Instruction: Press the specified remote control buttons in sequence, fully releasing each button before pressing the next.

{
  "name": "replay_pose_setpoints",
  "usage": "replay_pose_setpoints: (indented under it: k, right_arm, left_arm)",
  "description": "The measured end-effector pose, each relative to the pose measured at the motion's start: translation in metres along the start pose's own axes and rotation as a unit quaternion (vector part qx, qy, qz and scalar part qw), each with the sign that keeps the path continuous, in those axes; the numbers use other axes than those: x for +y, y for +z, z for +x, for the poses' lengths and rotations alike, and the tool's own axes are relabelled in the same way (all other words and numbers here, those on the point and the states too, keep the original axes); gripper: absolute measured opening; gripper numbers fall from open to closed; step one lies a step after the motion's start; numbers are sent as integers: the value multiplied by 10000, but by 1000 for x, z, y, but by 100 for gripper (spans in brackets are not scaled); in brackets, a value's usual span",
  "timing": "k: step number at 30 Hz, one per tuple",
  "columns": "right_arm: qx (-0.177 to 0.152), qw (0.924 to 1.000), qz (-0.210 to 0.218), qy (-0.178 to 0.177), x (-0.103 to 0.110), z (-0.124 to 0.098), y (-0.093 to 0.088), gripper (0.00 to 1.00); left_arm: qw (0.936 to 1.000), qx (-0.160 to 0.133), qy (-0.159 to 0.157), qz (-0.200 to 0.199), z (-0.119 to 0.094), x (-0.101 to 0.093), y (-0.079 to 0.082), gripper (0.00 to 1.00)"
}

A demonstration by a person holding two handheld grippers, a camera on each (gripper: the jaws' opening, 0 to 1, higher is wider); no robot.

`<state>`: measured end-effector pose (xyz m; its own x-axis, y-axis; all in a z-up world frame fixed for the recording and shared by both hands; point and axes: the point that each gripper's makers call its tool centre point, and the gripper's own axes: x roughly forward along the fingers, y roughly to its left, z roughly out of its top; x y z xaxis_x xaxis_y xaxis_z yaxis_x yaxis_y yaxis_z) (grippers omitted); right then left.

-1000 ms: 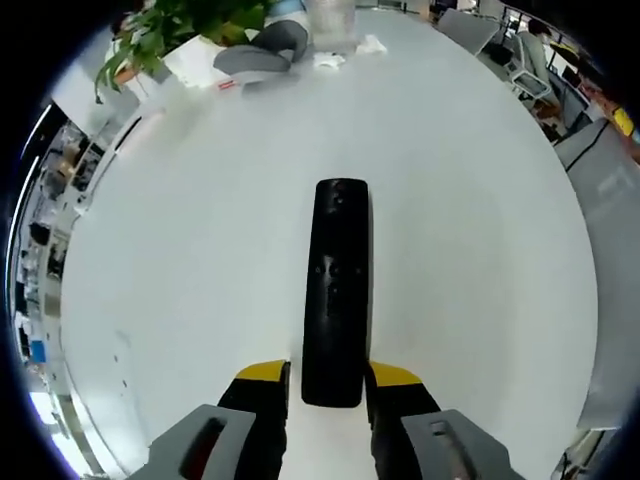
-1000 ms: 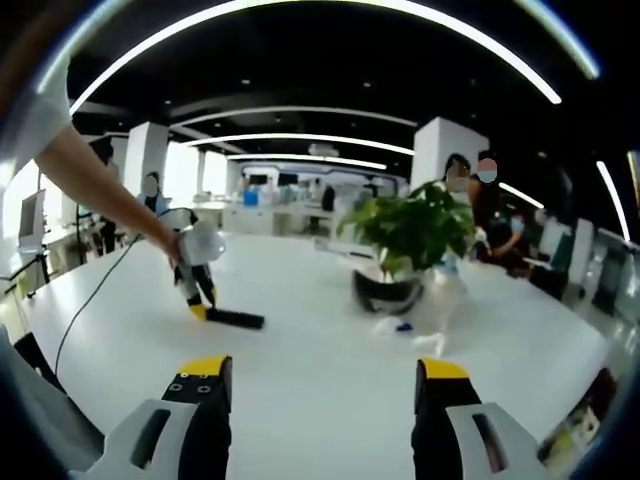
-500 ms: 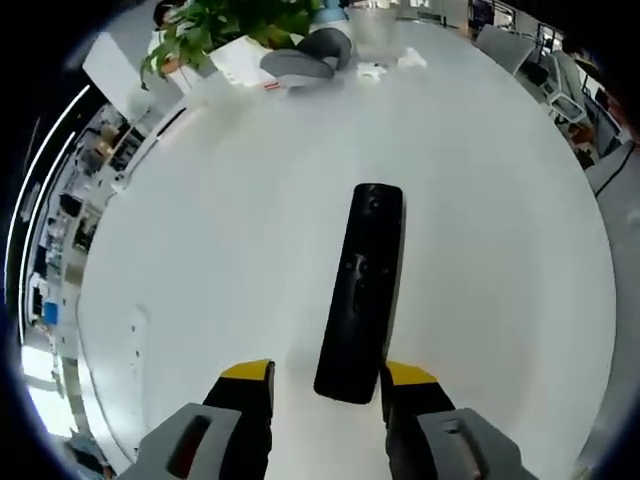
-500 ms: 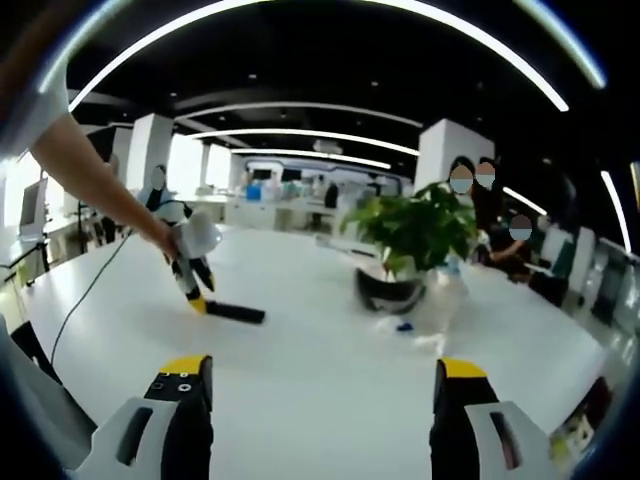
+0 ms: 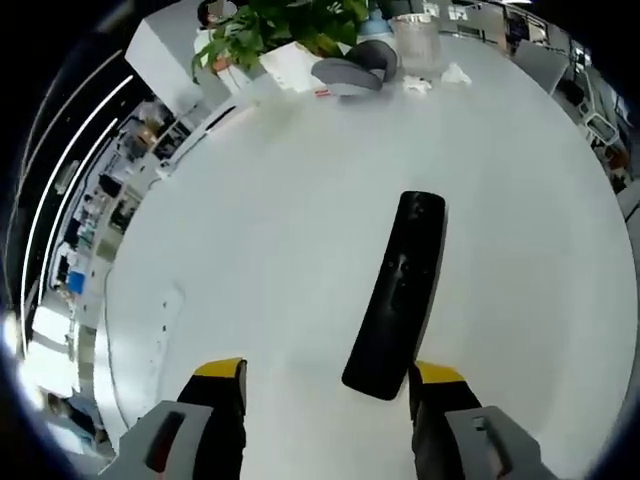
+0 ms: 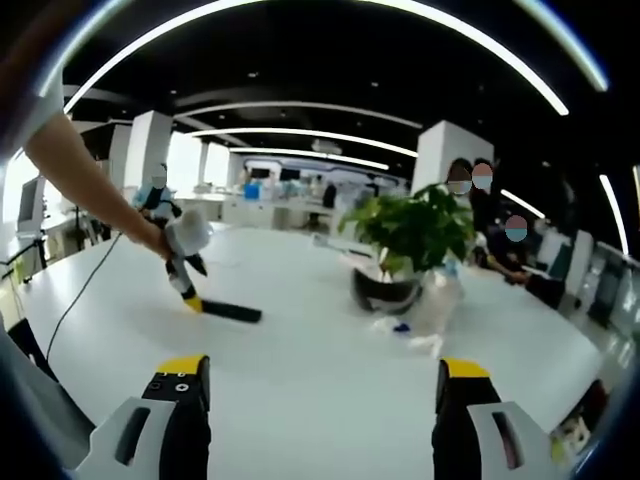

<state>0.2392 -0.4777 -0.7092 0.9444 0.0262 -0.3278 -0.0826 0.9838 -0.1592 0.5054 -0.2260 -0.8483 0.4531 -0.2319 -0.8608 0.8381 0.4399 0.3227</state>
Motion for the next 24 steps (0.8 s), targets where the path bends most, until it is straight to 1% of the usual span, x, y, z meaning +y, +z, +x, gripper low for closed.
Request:
replay_pose_setpoints:
  k: [2, 3, 4, 5, 7, 10, 12, 13, 14, 15, 16, 17, 19, 20, 22, 24]
  right_arm:
    - [39, 10000, -33, 15, 1, 1, -1, 94]
    - [50, 10000, -48, 27, 2, 1, -2, 94]
    - [71, 9999, -66, 41, 3, 1, -3, 94]
    - [81, 9999, -71, 53, 3, 1, -3, 94]
    - [62, 9999, -66, 69, 4, 1, -2, 94]
    - [62, 9999, -31, 88, 4, 1, -2, 94]
    - [54, 9999, -14, 92, 4, 1, -2, 94]
    - [60, 9999, -21, 84, 4, 2, -2, 94]
    - [80, 9999, -38, 74, 4, 2, -3, 94]
    - [95, 9999, -50, 73, 4, 2, -3, 94]
    - [82, 9999, -54, 83, 5, 2, -3, 94]
    - [65, 9999, -65, 83, 5, 2, -2, 94]
    - [67, 9999, -79, 77, 5, 2, -2, 95]
    - [63, 9999, -74, 76, 5, 2, -3, 95]
    - [49, 9999, -66, 67, 5, 2, -3, 95]
    - [31, 10000, -58, 60, 5, 1, -3, 95]
  left_arm:
    - [9999, -16, 121, -100, -1, 4, -1, 78]
    - [9998, -19, 113, -159, -1, 3, -2, 79]
    - [9995, 21, 115, -304, -1, 2, -5, 79]
    - [9995, 0, 150, -285, -2, 3, -5, 80]
    - [9991, -64, 278, -313, -4, 6, -5, 84]
    - [9987, -105, 310, -396, -4, 7, -7, 91]
    - [9981, -127, 281, -542, -5, 5, -9, 96]
    - [9976, -146, 309, -608, -6, 4, -10, 100]
    - [9967, -127, 414, -682, -8, 6, -12, 100]
    - [9962, -168, 525, -677, -10, 8, -13, 100]
    - [9954, -313, 553, -713, -12, 7, -12, 100]
    - [9950, -358, 492, -791, -14, 3, -12, 100]
    - [9947, -366, 482, -827, -16, -2, -16, 100]
    - [9941, -416, 484, -877, -17, -4, -16, 100]
    - [9908, -603, 385, -1147, -22, -12, -14, 100]
    - [9848, -862, 336, -1472, -30, -18, -11, 100]
